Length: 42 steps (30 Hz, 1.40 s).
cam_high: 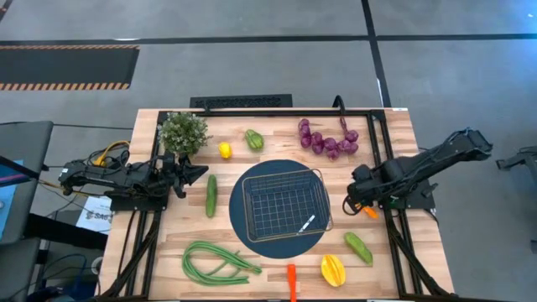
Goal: Build produce basket
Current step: Put the orange chili pepper into the gold wire basket
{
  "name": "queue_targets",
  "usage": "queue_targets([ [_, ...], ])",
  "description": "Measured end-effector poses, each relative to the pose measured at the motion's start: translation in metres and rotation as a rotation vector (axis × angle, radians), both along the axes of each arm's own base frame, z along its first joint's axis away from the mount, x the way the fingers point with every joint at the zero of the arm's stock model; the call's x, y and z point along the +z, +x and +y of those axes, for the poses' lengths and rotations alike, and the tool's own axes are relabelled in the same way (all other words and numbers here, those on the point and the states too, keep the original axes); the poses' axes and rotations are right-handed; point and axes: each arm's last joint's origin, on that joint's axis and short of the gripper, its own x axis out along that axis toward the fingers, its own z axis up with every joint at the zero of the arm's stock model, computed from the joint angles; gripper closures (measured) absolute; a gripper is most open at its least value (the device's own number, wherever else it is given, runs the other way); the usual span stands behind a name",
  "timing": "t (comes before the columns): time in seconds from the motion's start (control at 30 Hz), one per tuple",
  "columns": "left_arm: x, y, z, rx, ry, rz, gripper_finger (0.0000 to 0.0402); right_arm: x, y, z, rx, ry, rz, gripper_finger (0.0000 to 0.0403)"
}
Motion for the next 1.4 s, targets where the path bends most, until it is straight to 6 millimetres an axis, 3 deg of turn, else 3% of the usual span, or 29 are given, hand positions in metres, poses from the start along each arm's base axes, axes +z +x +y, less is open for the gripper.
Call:
queue_targets([
  [0.33,0.0,0.0,0.0,0.0,-0.008,-0.004,0.0402,-0.038,0.004,0.001,-0.005,-0.022,0.118,0.0166],
  [0.67,0.0,0.0,0.0,-0.005,-0.009,-0.005,0.0401,-0.046,0.01,0.002,-0.02,-0.04,0.173,0.0163],
  [1.07,0.0,0.0,-0.001,-0.048,-0.001,-0.005,0.0401,-0.044,0.016,-0.015,-0.146,-0.012,0.11,0.0163],
  [1.2,0.0,0.0,-0.002,-0.062,0.005,-0.005,0.0401,-0.058,0.022,-0.016,-0.197,0.077,-0.087,0.0163],
  [1.4,0.0,0.0,-0.002,-0.067,0.006,-0.005,0.0401,-0.072,0.006,-0.014,-0.246,0.117,0.032,0.0163],
])
